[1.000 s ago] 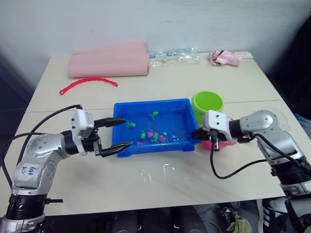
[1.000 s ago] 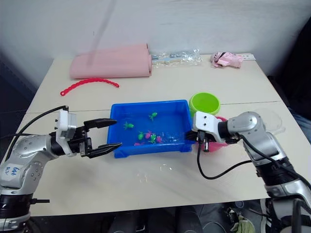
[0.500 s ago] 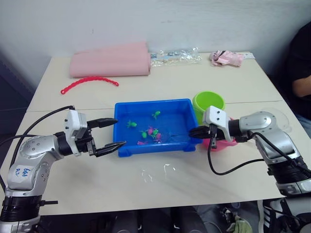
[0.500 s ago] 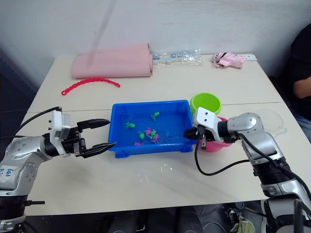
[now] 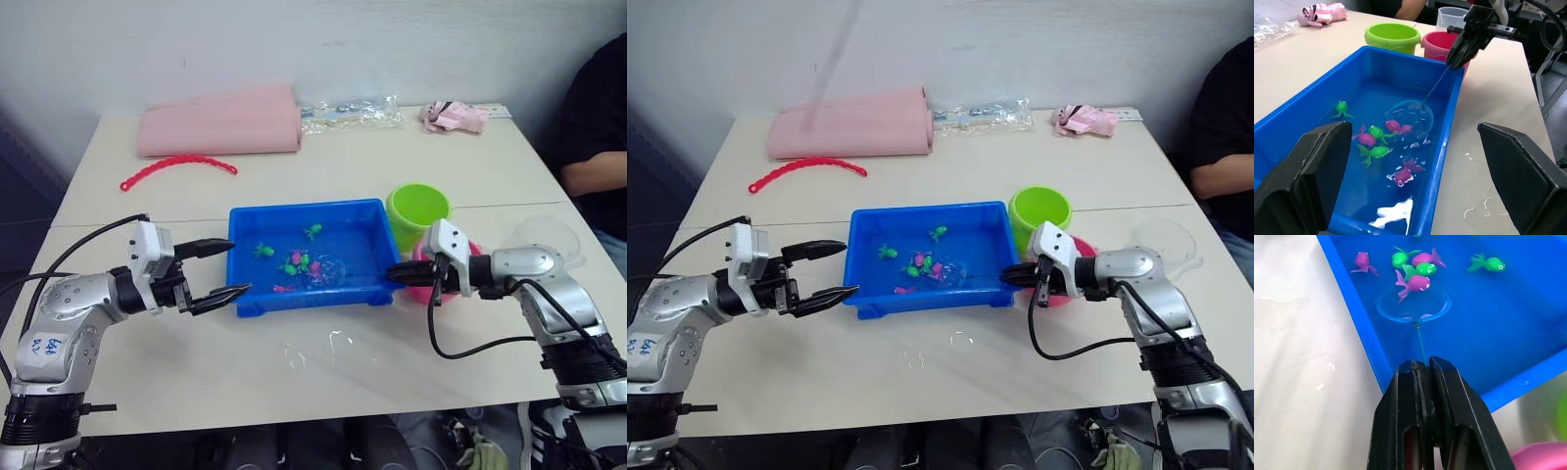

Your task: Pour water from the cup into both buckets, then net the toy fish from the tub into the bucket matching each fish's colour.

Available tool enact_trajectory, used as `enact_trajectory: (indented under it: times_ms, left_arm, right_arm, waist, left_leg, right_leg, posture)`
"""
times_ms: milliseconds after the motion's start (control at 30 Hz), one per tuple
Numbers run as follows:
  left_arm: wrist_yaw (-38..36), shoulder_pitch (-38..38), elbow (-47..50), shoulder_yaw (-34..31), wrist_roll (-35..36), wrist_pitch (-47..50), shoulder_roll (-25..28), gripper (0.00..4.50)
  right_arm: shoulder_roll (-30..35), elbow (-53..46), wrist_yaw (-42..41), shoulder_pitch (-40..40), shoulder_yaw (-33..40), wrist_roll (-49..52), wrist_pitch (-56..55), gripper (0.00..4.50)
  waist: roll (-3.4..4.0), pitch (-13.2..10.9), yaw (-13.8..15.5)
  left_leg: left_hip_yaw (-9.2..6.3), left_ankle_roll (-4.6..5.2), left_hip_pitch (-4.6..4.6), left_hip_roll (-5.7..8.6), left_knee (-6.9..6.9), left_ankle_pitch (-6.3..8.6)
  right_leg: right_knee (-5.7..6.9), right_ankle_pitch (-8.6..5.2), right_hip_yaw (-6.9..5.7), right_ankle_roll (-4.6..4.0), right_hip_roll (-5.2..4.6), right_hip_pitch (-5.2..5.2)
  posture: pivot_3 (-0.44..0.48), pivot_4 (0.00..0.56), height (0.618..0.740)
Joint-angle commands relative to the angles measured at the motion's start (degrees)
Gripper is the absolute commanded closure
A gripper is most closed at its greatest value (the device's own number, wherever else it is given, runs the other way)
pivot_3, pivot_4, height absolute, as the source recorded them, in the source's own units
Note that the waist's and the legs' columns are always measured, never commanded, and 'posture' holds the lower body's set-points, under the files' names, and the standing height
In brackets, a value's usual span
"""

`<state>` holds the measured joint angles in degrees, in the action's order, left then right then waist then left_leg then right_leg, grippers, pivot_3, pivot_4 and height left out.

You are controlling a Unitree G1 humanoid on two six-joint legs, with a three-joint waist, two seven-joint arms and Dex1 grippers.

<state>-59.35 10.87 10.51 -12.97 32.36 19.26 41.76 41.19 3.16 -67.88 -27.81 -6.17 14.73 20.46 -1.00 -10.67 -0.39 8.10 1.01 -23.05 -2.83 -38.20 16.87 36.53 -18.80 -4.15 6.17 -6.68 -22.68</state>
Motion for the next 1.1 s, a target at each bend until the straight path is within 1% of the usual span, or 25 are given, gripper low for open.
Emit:
enact_trajectory:
  times_ms: [33,300,433,600,767,933,1100]
  left_arm:
    - [-0.2,0.8,0.8,-1.0,0.1,-0.8,0.9,0.03]
    - [-0.6,1.5,1.4,-0.9,0.9,-0.2,1.1,0.03]
    - [-1.2,3.8,1.6,1.5,1.5,0.7,-0.1,0.03]
    - [-2.1,6.1,1.0,4.0,1.7,1.3,-1.5,0.03]
    - [-3.4,8.4,-0.6,6.1,1.6,1.3,-3.1,0.03]
    - [-5.1,11.8,-3.2,9.2,1.3,1.3,-5.5,0.03]
    - [-7.1,14.7,-5.8,11.5,1.1,0.9,-7.5,0.03]
  right_arm:
    - [0.5,-0.2,-0.3,1.5,2.9,1.4,-3.5,4.5]
    - [1.7,-6.1,-0.9,8.0,9.8,6.6,-6.5,4.5]
    - [1.3,-10.6,1.3,13.4,14.7,9.0,-7.9,4.5]
    - [1.6,-14.2,3.7,17.3,19.0,11.1,-7.9,4.5]
    - [2.0,-19.2,5.8,22.4,23.9,14.3,-5.8,4.5]
    - [2.0,-26.3,8.4,29.3,31.0,19.0,-2.8,4.5]
    - [2.5,-31.4,11.1,36.1,40.8,22.9,0.5,4.5]
  waist:
    - [0.0,0.0,0.0]
    - [0.0,0.0,0.2]
    - [0.0,0.0,0.3]
    - [0.0,0.0,0.3]
    - [0.0,0.0,0.3]
    - [-0.01,0.0,0.5]
    - [-0.03,0.0,0.6]
  left_leg:
    - [0.0,0.0,0.0,0.0,0.0,0.0]
    - [0.0,0.0,0.0,-0.01,0.0,0.0]
    - [-0.02,0.0,0.02,-0.01,0.01,0.0]
    - [0.01,0.01,0.02,0.02,-0.01,0.0]
    - [0.01,0.0,0.03,0.02,-0.01,0.0]
    - [0.0,0.02,0.03,0.03,-0.02,-0.01]
    - [-0.02,0.04,0.06,0.04,-0.04,-0.02]
  right_leg:
    - [-0.01,0.0,0.0,0.0,0.0,0.0]
    - [-0.02,0.0,0.0,0.0,0.01,0.0]
    - [0.0,0.0,0.0,0.0,0.01,0.02]
    - [0.0,0.01,0.04,0.03,0.01,0.02]
    - [0.0,0.01,0.04,0.03,0.03,0.03]
    - [0.0,0.01,0.05,0.03,0.04,0.04]
    - [-0.01,0.03,0.07,0.06,0.05,0.1]
  posture:
    - [0.0,0.15,0.74]
    - [0.0,0.15,0.74]
    - [0.0,0.15,0.74]
    - [0.0,0.15,0.74]
    - [0.0,0.15,0.74]
    - [0.0,0.15,0.74]
    - [0.0,0.15,0.74]
